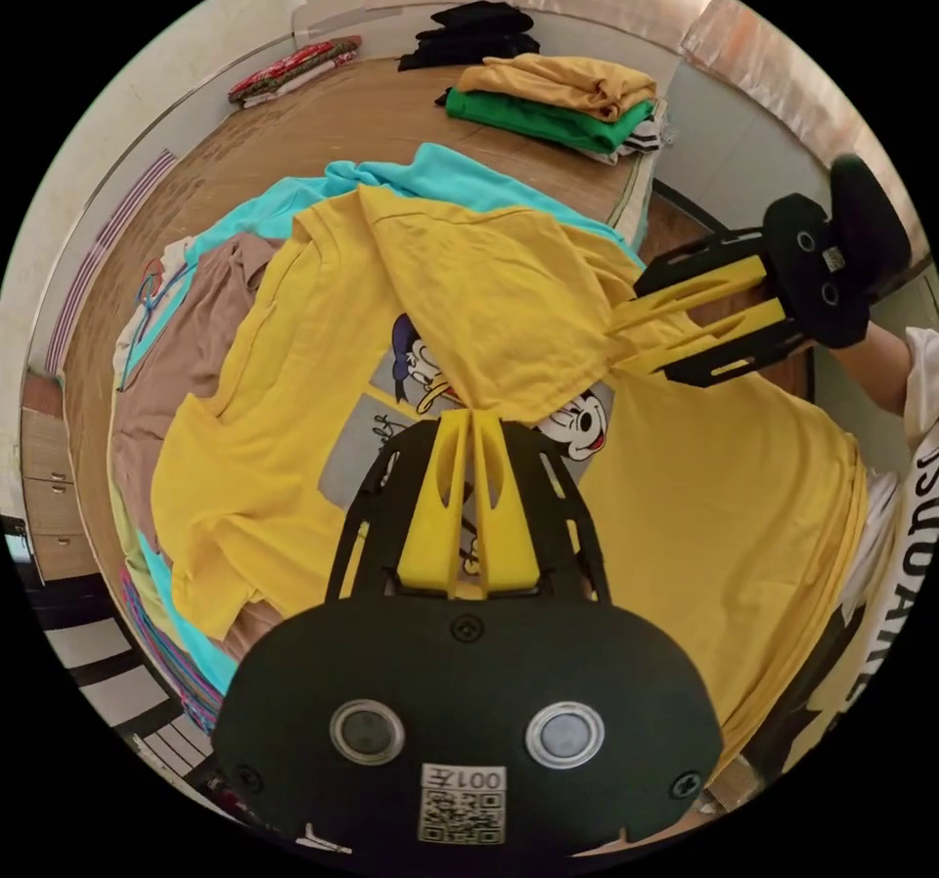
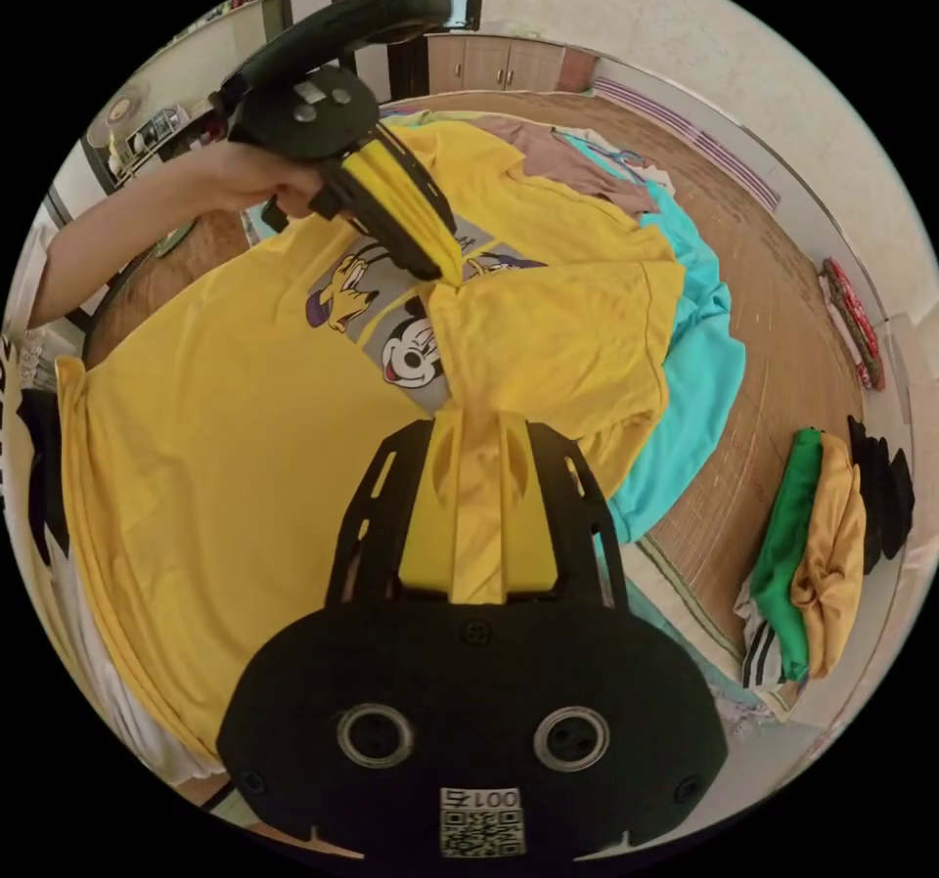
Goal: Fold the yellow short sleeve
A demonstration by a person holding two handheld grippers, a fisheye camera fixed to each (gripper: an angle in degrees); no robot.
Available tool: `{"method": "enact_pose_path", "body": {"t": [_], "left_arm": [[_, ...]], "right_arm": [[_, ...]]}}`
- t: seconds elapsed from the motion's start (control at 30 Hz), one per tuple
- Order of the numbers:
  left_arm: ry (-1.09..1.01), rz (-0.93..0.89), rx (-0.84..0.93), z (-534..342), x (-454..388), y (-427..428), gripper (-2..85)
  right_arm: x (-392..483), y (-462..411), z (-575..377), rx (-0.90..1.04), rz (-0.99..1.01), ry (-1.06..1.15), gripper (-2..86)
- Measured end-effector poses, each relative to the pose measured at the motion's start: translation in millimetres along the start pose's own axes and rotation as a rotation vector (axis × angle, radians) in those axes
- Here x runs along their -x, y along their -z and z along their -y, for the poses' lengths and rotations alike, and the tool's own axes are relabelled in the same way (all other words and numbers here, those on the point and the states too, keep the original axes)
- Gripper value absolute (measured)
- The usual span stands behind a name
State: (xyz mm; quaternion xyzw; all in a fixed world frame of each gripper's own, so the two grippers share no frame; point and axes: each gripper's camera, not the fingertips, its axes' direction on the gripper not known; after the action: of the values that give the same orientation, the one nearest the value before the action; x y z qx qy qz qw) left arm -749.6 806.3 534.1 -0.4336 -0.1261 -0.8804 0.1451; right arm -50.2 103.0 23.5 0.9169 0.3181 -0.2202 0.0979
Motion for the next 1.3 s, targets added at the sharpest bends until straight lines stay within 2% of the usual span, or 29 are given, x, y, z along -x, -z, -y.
{"method": "enact_pose_path", "body": {"t": [0.13, 0.23, 0.33, 0.4, 0.57, 0.67, 0.73, 0.9, 1.0, 1.13, 1.3], "left_arm": [[0.003, 0.054, -0.015, -9, 7, 24, -0.8], [0.011, 0.138, -0.055, -5, 18, 42, -0.5], [0.02, 0.086, -0.121, 23, 33, 51, 1.6], [0.038, -0.005, -0.157, 54, 45, 48, 4.3], [0.073, -0.11, -0.132, 103, 65, 24, 4.5], [0.08, -0.074, -0.059, 115, 69, 7, 0.3], [0.059, -0.04, -0.034, 116, 69, 3, -0.5], [0.022, -0.018, -0.155, 106, 73, 30, -1.0], [0.046, -0.031, -0.099, 107, 77, 25, -1.0], [0.11, 0.106, -0.117, 83, 76, 43, -1.0], [0.257, 0.384, -0.142, -13, 79, 98, -0.9]], "right_arm": [[9, 24, -7, -0.031, -0.021, -0.017, 7.5], [-12, 50, -16, -0.105, -0.105, -0.12, 7.7], [-43, 55, -12, -0.121, -0.149, -0.194, 8.3], [-65, 48, 0, -0.118, -0.101, -0.237, 8.8], [-82, 40, 18, -0.145, -0.007, -0.293, 8.4], [-80, 28, 25, -0.088, -0.028, -0.299, 5.4], [-75, 31, 23, -0.12, -0.02, -0.287, 3.6], [-66, 56, 9, -0.243, -0.057, -0.369, 1.7], [-68, 48, 9, -0.213, -0.017, -0.401, 1.4], [-68, 71, 13, -0.228, -0.065, -0.415, 1.4], [-69, 113, 26, -0.256, -0.076, -0.401, 1.9]]}}
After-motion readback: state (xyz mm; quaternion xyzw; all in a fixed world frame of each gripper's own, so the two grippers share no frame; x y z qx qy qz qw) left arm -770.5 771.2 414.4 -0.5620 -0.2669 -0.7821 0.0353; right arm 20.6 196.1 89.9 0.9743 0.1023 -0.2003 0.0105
